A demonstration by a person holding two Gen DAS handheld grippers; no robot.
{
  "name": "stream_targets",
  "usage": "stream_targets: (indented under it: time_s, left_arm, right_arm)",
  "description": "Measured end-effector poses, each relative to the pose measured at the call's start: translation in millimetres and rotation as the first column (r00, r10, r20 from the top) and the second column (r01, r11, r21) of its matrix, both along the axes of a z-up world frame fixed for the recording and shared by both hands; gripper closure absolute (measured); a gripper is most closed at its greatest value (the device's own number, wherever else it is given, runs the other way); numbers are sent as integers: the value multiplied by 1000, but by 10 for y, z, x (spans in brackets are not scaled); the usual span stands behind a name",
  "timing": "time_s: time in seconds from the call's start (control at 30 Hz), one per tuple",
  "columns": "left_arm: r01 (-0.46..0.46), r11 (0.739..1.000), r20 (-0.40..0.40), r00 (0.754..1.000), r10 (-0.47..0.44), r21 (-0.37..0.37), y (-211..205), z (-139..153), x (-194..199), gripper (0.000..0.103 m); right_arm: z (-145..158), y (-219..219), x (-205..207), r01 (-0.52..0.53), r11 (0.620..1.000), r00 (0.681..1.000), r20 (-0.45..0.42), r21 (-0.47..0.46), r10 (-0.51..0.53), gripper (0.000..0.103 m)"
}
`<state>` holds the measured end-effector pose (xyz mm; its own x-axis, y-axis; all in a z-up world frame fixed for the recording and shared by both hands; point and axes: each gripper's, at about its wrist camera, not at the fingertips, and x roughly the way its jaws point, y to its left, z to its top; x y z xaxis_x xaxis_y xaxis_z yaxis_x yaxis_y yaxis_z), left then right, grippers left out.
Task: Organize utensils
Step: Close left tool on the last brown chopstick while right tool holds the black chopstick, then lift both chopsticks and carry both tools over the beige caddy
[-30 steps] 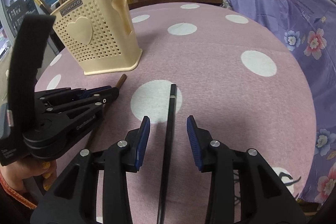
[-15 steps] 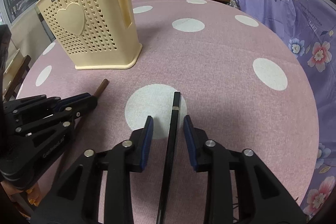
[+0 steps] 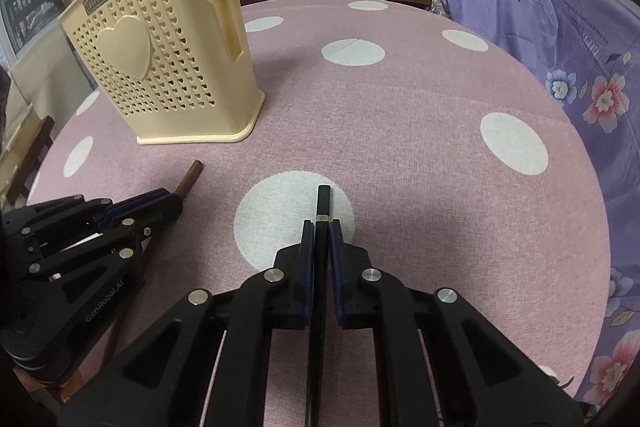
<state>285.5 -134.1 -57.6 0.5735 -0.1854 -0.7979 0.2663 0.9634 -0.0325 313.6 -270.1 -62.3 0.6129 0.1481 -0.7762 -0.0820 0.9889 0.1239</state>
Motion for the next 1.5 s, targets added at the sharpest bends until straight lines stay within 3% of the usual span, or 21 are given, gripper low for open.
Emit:
stream_targets:
  time_s: [0.2, 0.47, 0.7, 0.93, 1.5]
  left_arm:
    - [-12, 999, 14, 1000, 13, -44, 115, 54, -56, 95]
    - [-1, 995, 86, 996, 10, -95, 258, 351, -250, 95]
    - [16, 983, 209, 978, 24, -184, 563, 918, -586, 95]
    - [9, 969, 314, 947, 71, -246, 841, 1390, -807, 95]
    - [4, 962, 356, 930, 96, -272, 996, 1583, -846, 95]
  right_arm:
    - [121, -22, -80, 3, 999, 999, 36, 42, -5, 95]
    - [476, -61, -294, -4, 996, 992, 122, 94, -7, 95]
    - [974, -126, -621, -29, 990, 972, 235, 139, -4, 95]
    - [1526, -129, -954, -51, 988, 930, 366, 146, -6, 95]
    - [1763, 10, -1004, -68, 992, 915, 402, 106, 20, 95]
